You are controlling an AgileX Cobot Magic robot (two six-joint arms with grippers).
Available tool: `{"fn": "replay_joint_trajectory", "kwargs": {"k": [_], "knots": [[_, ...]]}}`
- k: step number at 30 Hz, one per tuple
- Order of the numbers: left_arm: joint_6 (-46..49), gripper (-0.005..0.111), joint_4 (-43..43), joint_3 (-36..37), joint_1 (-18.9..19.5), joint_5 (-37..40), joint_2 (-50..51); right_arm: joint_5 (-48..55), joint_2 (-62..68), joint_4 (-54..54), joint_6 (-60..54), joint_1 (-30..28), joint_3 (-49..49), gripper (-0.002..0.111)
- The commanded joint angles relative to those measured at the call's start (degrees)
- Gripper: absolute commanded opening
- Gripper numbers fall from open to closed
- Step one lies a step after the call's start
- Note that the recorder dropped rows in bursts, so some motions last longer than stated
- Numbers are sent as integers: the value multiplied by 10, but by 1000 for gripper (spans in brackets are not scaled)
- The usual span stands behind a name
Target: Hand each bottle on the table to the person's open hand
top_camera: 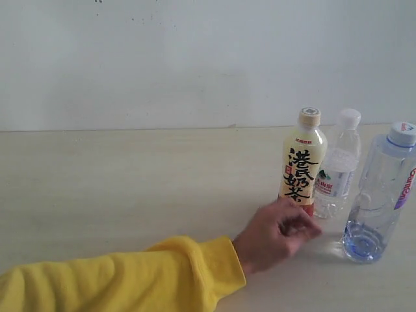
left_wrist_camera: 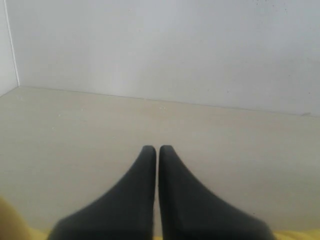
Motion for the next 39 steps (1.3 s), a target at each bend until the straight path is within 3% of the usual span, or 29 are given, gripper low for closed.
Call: {"fn": "replay_joint_trajectory", "kwargs": {"k": [1,32,39], "knots": [[-1,4,0,-1,2,0,-2,-7,-1,-2,-2,-3,3,1],[-1,4,0,-1,2,0,-2,-7,-1,-2,-2,-3,3,1],[-1,4,0,-1,2,0,-2,-51,-1,69,103,-3,3,1]]}}
